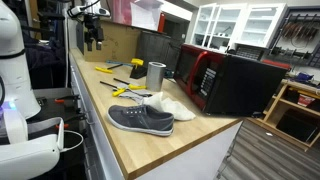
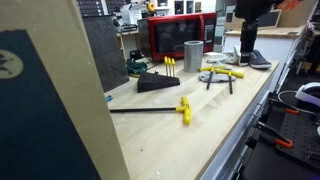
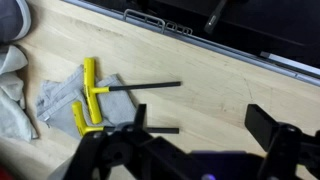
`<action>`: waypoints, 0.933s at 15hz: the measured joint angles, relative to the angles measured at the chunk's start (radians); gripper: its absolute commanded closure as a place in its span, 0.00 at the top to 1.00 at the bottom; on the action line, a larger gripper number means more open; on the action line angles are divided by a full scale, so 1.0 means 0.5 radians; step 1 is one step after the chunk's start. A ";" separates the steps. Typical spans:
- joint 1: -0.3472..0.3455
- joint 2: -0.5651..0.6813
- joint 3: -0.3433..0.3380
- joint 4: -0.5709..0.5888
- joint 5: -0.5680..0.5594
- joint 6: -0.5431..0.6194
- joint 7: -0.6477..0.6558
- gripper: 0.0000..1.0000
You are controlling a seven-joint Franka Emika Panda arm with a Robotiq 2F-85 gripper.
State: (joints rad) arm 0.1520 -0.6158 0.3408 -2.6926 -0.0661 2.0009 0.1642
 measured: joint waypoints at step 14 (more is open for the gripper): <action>-0.014 -0.002 -0.403 0.102 0.003 -0.106 -0.202 1.00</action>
State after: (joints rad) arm 0.1449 -0.6170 0.1395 -2.6418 -0.0645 1.9477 0.0629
